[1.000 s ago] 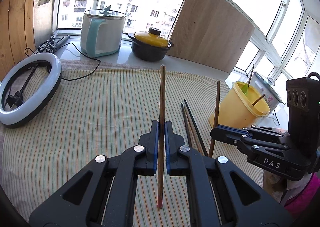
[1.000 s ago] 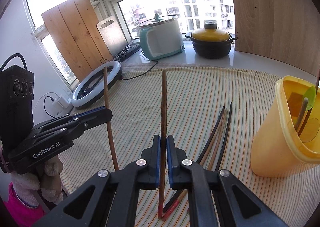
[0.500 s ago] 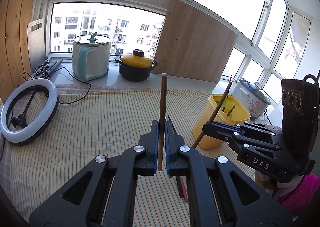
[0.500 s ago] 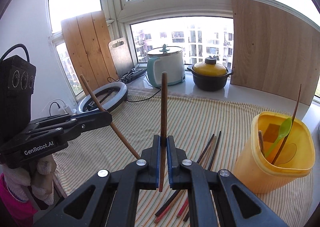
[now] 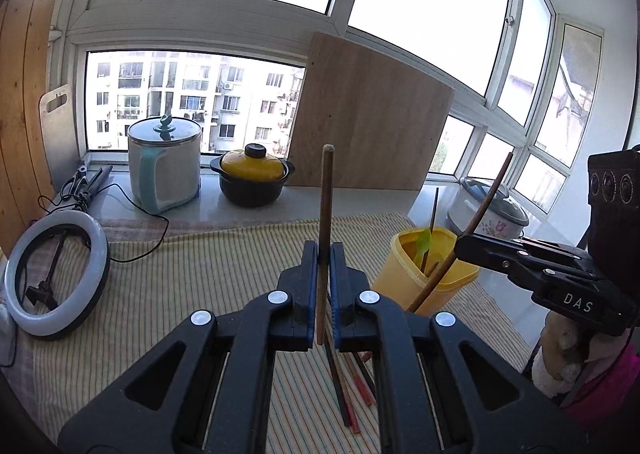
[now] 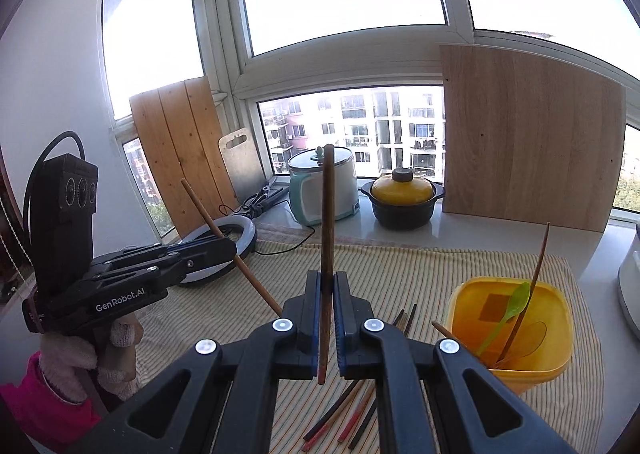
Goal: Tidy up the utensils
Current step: 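Carry the left tool's chopstick upright over the yellow container while the right tool carries its chopstick, then lower the left tool's chopstick into the container while the right tool lowers its chopstick in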
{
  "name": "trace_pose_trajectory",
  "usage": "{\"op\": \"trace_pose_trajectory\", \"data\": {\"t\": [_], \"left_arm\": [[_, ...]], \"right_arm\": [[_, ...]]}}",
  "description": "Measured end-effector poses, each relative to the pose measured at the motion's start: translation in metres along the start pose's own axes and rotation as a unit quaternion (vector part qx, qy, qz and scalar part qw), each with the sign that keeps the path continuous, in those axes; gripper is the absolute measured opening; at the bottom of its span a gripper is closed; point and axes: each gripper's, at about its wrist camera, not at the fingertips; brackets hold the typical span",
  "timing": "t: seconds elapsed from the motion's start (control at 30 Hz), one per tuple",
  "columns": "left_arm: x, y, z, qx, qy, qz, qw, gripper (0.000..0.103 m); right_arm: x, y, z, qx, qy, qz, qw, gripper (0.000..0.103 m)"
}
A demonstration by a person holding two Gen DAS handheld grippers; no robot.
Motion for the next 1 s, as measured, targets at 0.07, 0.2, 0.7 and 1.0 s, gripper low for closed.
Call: {"op": "trace_pose_trajectory", "data": {"t": [0.07,0.2,0.7,1.0], "left_arm": [[0.001,-0.004,-0.004,0.001,0.005,-0.003,1.0,0.003],[0.004,-0.011,-0.012,0.006,0.014,-0.008,0.9998,0.004],[0.03,-0.032,-0.055,0.021,0.055,-0.015,0.9981,0.003],[0.048,-0.043,-0.085,0.032,0.083,-0.014,0.996,0.004]], "right_arm": [[-0.009,-0.001,-0.009,0.011,0.002,-0.003,1.0,0.004],[-0.028,-0.001,-0.026,0.024,0.012,-0.011,1.0,0.004],[-0.076,0.002,-0.069,0.051,0.085,-0.028,0.995,0.004],[-0.089,0.004,-0.093,0.069,0.115,-0.038,0.99,0.004]]}}
Point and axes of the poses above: each gripper's, at about its wrist camera, not at the fingertips, and x roughly the way its jaws point, z to its left, y to its underside, and after that the axes turned 14 degrees about -x, right-handed
